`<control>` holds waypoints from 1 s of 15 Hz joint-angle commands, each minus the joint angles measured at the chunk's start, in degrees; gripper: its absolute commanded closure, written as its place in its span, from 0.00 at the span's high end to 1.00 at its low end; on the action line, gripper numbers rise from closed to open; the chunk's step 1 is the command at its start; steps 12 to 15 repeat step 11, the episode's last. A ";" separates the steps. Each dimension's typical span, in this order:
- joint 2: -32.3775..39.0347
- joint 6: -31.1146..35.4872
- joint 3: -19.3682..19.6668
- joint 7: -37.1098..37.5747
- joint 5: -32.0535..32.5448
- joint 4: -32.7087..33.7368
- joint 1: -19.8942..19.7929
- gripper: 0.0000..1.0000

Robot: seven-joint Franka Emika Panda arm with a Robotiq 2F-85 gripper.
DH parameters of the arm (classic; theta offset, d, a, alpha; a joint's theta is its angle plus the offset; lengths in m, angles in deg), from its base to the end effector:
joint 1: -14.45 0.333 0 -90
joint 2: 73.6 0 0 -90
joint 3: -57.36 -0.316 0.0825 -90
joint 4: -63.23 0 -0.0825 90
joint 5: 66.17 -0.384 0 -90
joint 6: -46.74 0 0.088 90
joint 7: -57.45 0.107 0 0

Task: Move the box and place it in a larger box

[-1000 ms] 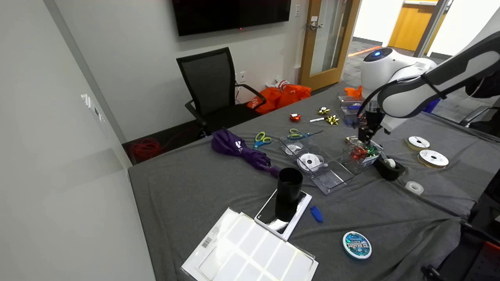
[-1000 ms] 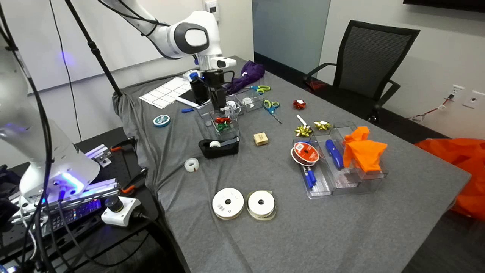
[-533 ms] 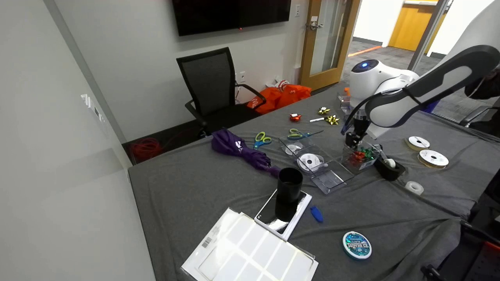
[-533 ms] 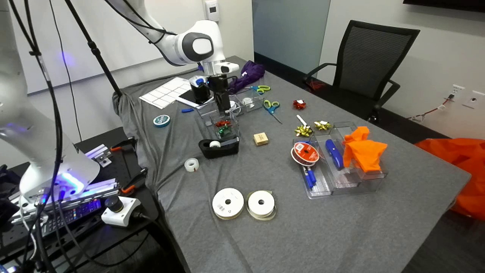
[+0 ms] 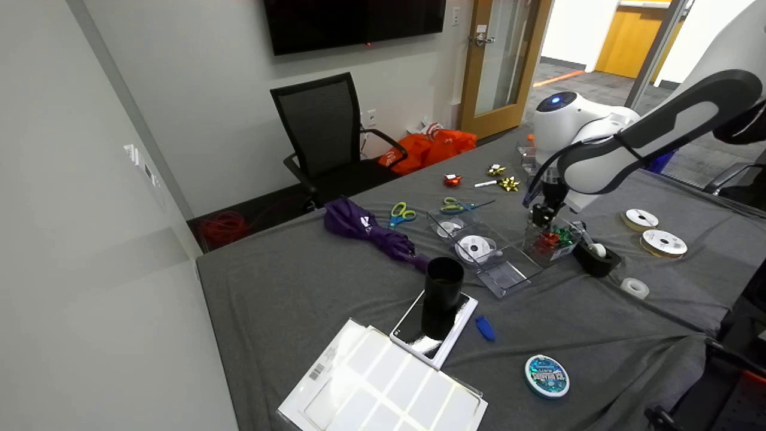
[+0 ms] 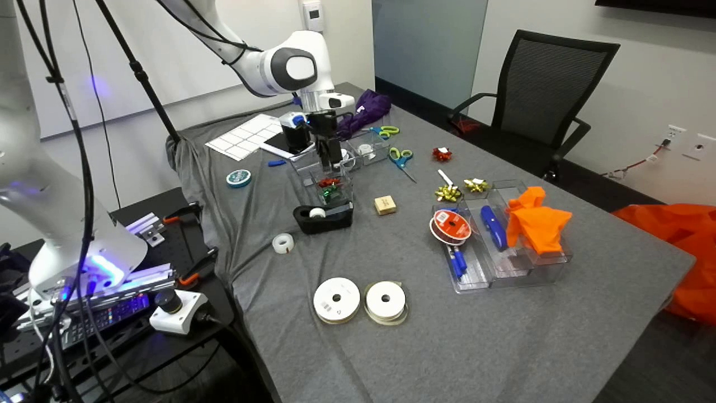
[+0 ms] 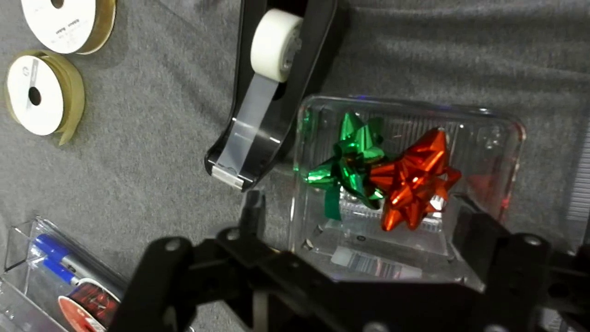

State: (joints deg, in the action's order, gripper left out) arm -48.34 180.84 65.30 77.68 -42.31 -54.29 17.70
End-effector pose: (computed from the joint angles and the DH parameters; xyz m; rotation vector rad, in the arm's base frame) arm 0.5775 -0.0533 0.2122 2.7809 -0.1544 -0.1486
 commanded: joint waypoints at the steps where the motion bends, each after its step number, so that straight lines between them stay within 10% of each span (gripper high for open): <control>1: -6.36 -0.78 -0.39 -7.11 -0.27 -5.31 -0.98 1.00; 6: -14.94 2.61 -1.46 -18.50 -2.99 -12.46 -4.18 1.00; 11: -21.68 5.89 -3.06 -39.01 -18.80 -18.06 -8.33 1.00; 15: -21.68 5.89 -3.06 -39.01 -18.80 -18.06 -8.33 1.00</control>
